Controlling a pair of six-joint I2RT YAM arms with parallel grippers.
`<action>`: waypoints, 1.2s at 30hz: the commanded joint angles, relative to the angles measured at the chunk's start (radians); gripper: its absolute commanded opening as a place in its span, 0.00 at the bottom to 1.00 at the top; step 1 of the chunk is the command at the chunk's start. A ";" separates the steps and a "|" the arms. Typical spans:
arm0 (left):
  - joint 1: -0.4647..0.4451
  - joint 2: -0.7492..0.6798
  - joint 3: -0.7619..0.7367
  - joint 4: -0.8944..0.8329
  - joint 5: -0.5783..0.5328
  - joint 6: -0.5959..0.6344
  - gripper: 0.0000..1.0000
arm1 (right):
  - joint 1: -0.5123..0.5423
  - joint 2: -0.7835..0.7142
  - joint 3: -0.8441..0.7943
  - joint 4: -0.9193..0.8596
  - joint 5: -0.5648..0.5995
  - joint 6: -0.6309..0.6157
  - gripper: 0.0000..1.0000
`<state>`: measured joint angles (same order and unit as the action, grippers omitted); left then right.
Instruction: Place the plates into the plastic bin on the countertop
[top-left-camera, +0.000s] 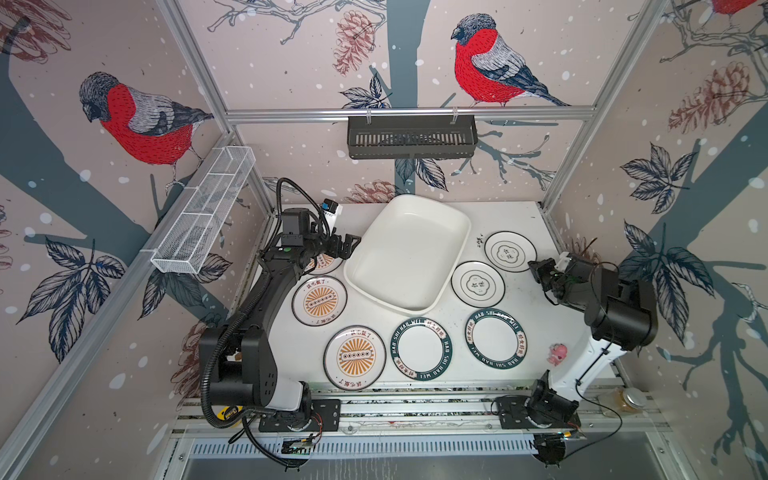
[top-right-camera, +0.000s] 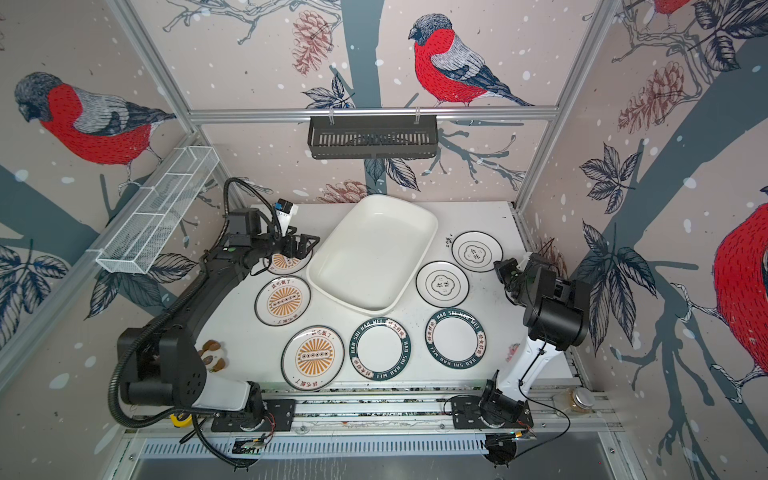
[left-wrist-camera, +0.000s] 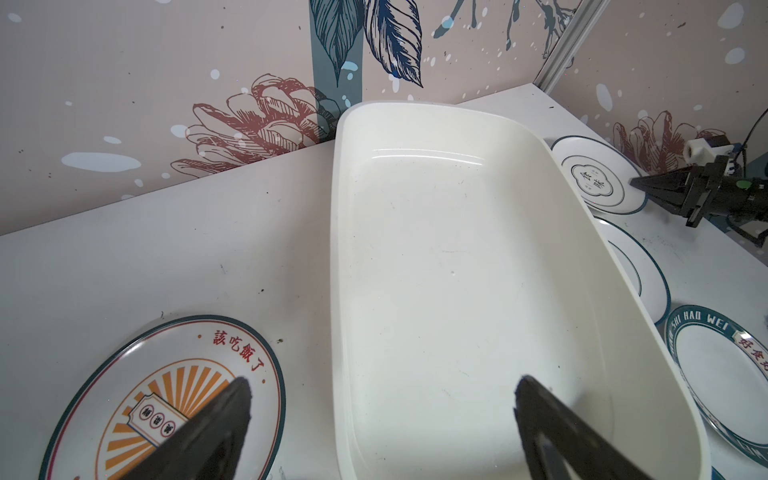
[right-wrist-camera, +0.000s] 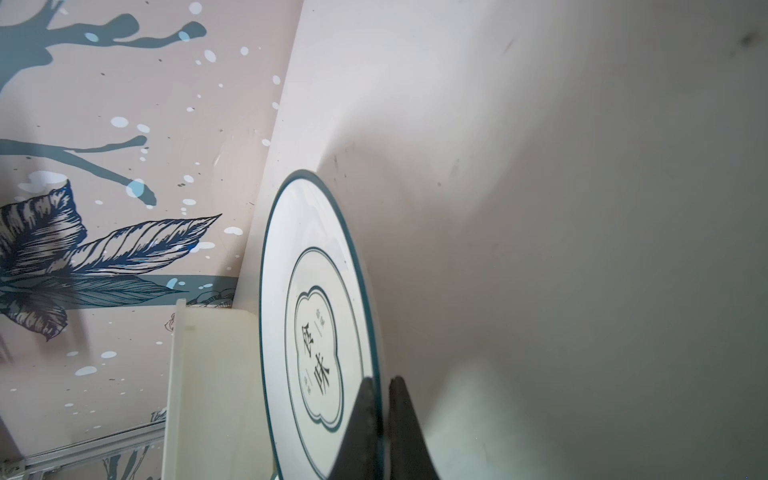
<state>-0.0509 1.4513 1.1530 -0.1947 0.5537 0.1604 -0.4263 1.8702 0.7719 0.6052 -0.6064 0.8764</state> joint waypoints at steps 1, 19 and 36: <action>-0.003 0.001 0.015 -0.012 0.025 -0.004 0.98 | -0.005 -0.034 0.004 0.088 -0.020 0.042 0.02; -0.003 -0.035 0.055 -0.060 -0.030 -0.002 0.98 | 0.102 -0.248 0.062 -0.037 -0.002 0.017 0.01; -0.003 -0.104 0.060 -0.098 -0.052 -0.012 0.98 | 0.466 -0.231 0.305 -0.187 0.049 -0.030 0.02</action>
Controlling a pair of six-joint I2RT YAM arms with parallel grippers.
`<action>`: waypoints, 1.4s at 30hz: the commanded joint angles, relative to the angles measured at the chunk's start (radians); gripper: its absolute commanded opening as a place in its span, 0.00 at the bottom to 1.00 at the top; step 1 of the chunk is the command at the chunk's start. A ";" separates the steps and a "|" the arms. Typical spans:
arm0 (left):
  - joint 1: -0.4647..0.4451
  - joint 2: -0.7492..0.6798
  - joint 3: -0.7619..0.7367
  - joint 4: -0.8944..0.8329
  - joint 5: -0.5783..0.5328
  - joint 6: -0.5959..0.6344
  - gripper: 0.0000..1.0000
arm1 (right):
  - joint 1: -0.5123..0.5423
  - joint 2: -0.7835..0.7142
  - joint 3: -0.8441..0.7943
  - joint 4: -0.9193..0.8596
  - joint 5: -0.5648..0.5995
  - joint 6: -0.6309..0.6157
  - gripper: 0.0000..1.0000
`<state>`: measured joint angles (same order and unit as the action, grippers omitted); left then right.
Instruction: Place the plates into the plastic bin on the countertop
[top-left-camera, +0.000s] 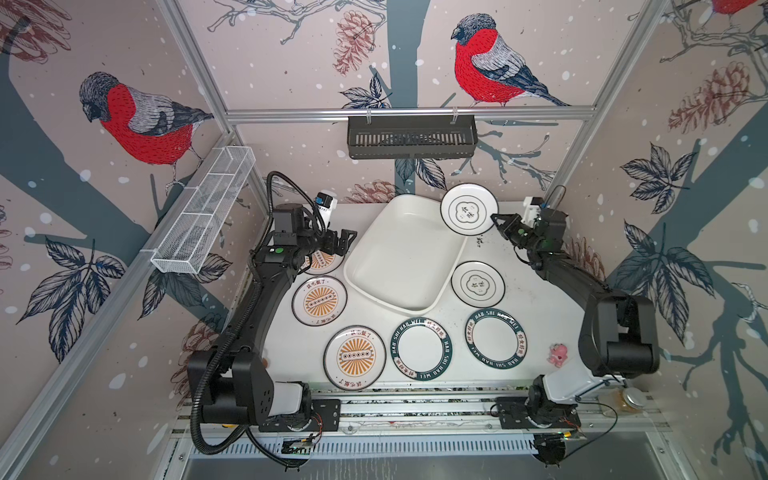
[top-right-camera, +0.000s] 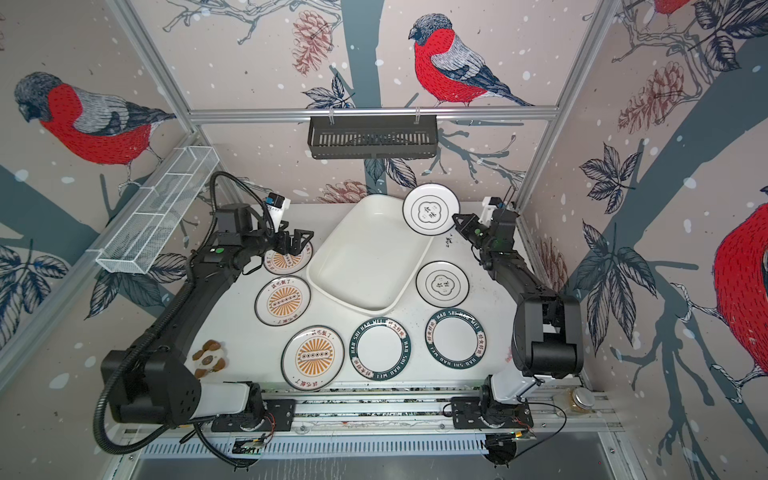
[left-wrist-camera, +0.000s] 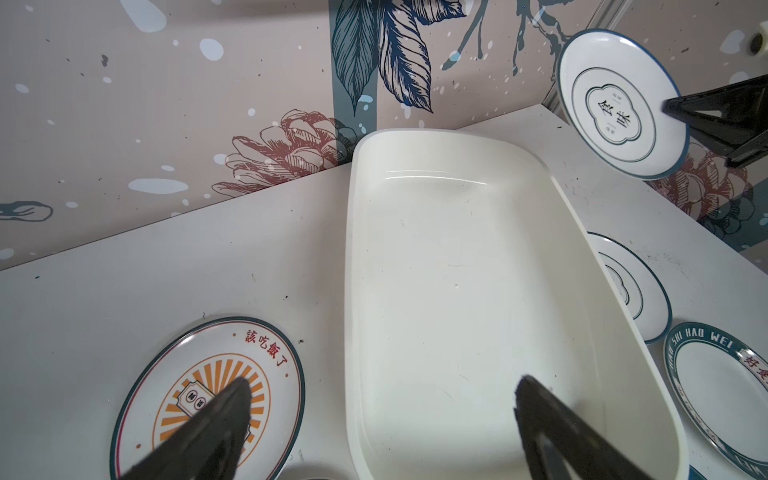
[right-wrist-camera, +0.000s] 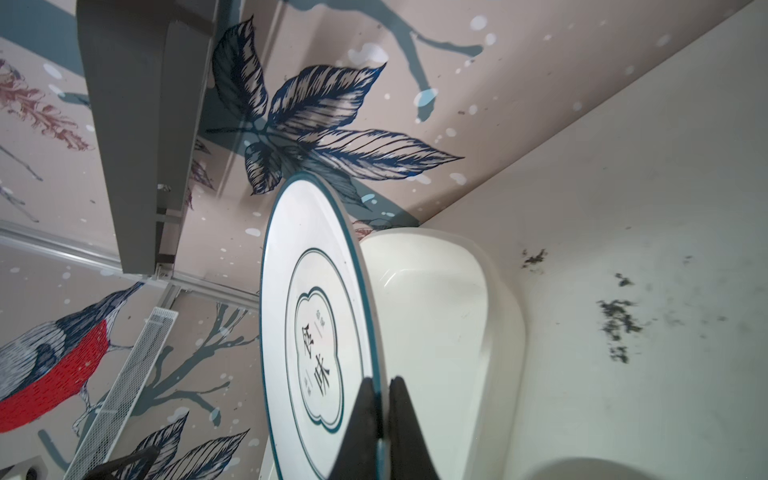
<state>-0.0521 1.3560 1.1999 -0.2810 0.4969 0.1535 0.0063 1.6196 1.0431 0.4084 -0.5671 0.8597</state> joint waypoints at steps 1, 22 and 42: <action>-0.002 -0.008 0.015 -0.013 0.001 -0.004 0.98 | 0.054 0.033 0.047 0.012 0.009 -0.011 0.01; -0.002 0.006 0.040 -0.038 0.006 -0.021 0.98 | 0.286 0.318 0.296 -0.094 0.106 -0.083 0.01; -0.002 0.017 0.032 -0.028 0.084 -0.042 0.98 | 0.356 0.597 0.537 -0.192 0.202 -0.073 0.01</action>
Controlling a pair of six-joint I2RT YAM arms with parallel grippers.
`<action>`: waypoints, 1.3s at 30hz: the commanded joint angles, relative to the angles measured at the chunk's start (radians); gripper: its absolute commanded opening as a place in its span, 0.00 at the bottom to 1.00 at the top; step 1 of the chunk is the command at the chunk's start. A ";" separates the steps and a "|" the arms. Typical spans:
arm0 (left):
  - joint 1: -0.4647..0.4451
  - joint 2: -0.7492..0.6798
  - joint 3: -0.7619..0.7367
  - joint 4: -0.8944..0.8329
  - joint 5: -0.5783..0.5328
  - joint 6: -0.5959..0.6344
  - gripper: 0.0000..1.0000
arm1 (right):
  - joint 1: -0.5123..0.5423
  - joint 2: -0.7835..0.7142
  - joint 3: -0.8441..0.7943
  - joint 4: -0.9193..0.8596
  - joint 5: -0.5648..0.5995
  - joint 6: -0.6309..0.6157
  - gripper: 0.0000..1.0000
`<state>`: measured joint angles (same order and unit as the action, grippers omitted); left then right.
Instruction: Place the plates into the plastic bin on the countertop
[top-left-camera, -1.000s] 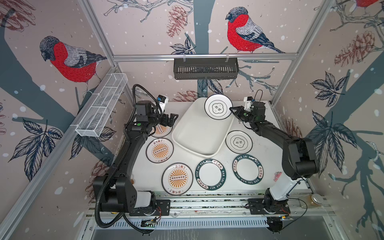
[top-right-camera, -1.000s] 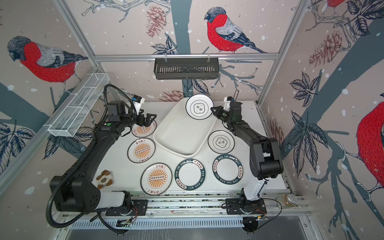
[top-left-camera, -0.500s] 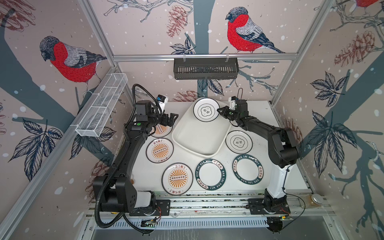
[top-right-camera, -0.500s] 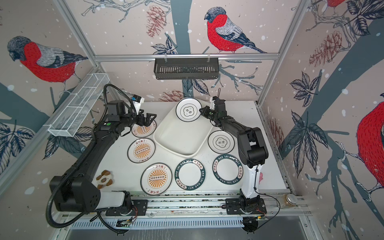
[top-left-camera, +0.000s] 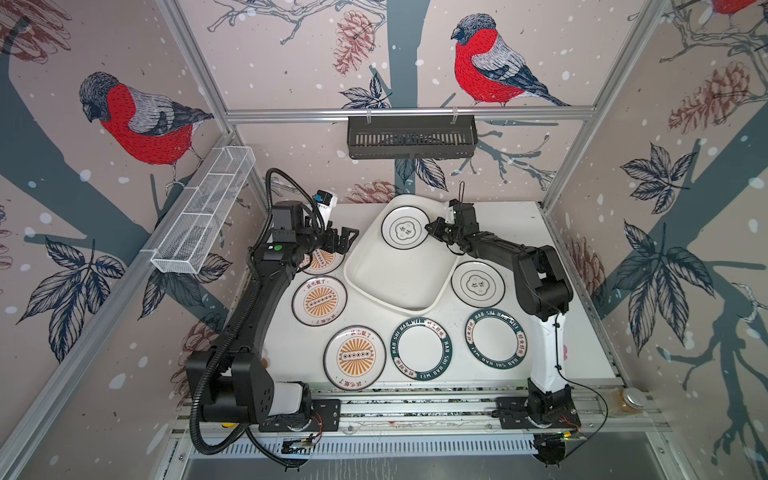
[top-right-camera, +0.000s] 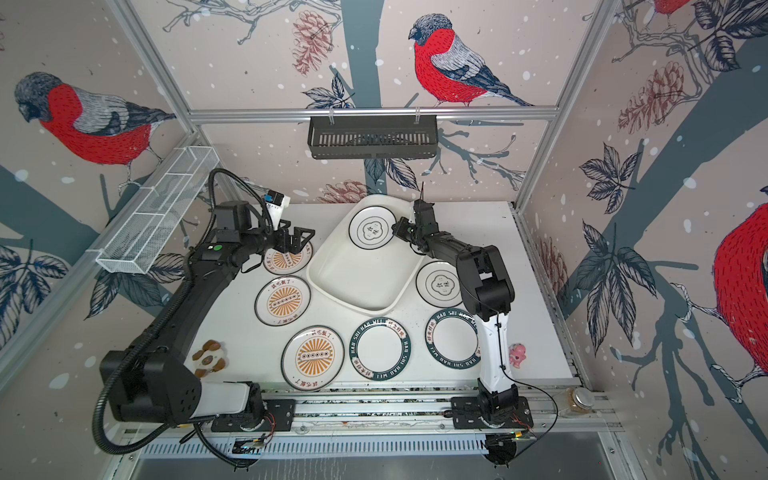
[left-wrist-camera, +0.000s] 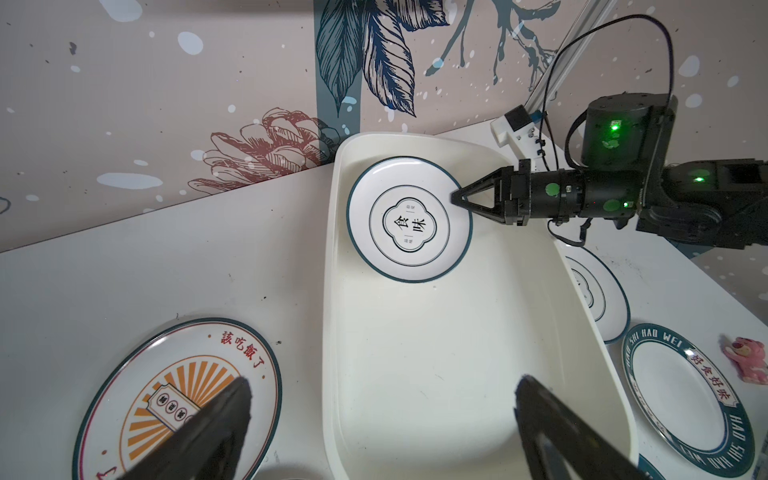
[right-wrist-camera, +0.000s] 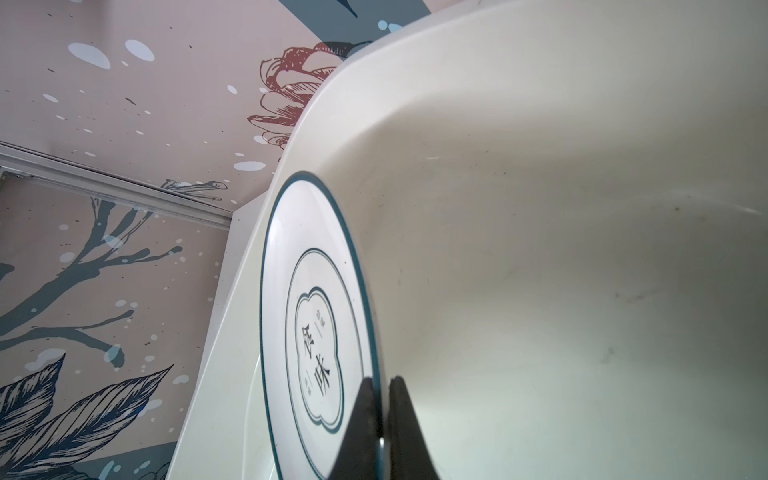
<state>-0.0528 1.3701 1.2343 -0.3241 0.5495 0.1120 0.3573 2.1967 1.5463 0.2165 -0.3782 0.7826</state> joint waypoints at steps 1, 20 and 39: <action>-0.001 0.002 -0.002 0.016 0.034 -0.003 0.98 | 0.006 0.027 0.047 -0.009 0.018 0.002 0.01; -0.002 0.001 -0.001 0.016 0.065 -0.009 0.98 | 0.005 0.128 0.151 -0.098 0.050 -0.009 0.03; -0.001 0.009 -0.007 0.024 0.116 -0.035 0.98 | -0.006 0.188 0.228 -0.160 0.050 -0.017 0.20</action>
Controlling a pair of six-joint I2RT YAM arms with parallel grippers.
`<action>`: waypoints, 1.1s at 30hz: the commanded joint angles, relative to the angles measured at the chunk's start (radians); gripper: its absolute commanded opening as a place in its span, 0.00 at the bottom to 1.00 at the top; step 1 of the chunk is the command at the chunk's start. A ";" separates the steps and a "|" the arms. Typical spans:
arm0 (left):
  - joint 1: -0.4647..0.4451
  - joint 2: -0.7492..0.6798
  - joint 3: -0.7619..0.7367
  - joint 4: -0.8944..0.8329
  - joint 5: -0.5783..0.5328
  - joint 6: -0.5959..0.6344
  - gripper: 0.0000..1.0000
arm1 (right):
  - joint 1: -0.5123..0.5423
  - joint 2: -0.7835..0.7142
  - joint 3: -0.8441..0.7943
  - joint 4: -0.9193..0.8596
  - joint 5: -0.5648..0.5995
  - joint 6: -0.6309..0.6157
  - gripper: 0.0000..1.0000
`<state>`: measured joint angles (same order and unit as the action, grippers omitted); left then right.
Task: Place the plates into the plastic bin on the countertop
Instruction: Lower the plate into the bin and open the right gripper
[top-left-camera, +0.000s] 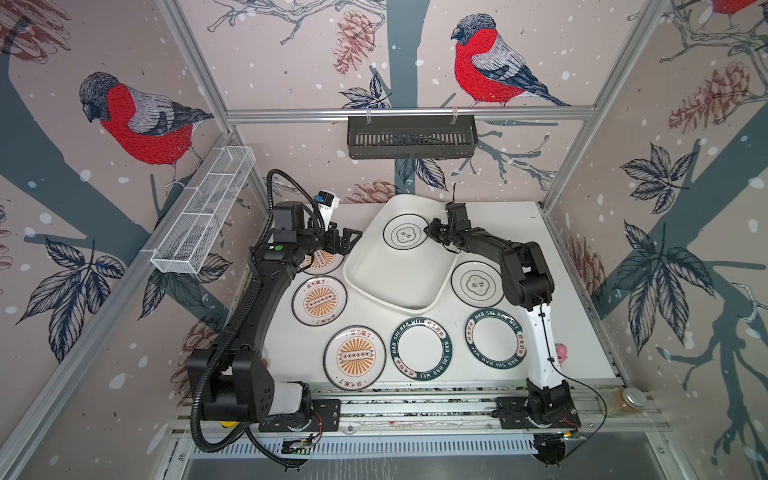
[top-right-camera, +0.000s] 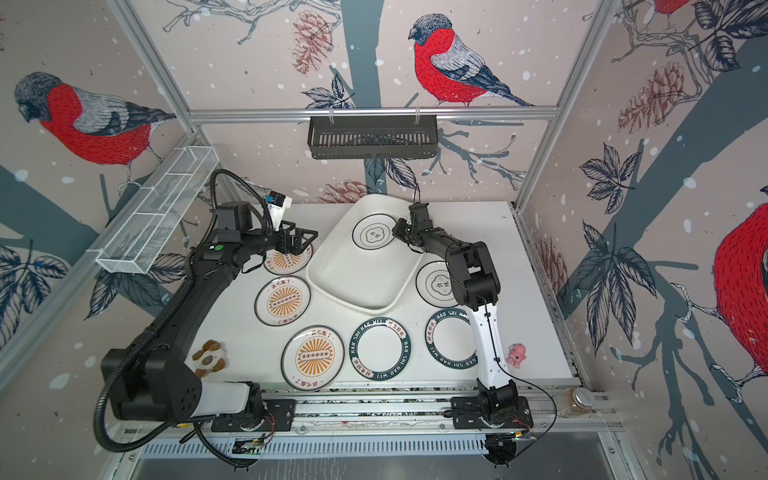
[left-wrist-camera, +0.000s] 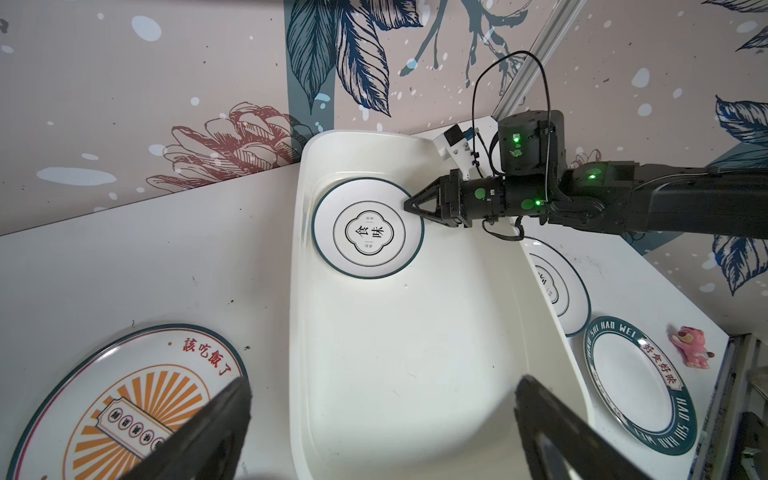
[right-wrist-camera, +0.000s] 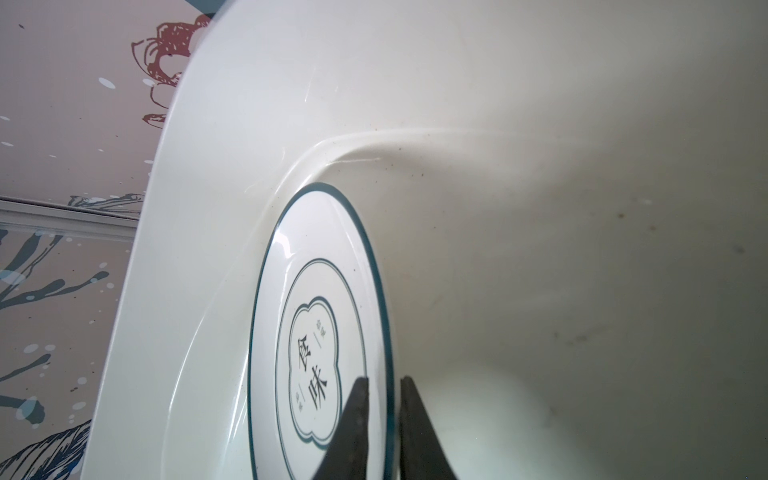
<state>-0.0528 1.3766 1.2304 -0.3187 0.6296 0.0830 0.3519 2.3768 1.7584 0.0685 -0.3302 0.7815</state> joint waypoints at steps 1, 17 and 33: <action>-0.002 0.002 -0.004 0.021 0.040 -0.009 0.98 | -0.001 0.010 0.018 -0.014 0.002 -0.014 0.22; -0.001 0.001 -0.015 0.032 0.055 -0.029 0.98 | 0.001 0.019 0.053 -0.081 0.017 -0.042 0.39; -0.002 0.013 0.000 0.026 0.062 -0.031 0.98 | 0.010 -0.022 0.142 -0.221 0.076 -0.122 0.50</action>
<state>-0.0528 1.3876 1.2194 -0.3111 0.6651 0.0517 0.3573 2.3779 1.8797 -0.1223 -0.2779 0.6964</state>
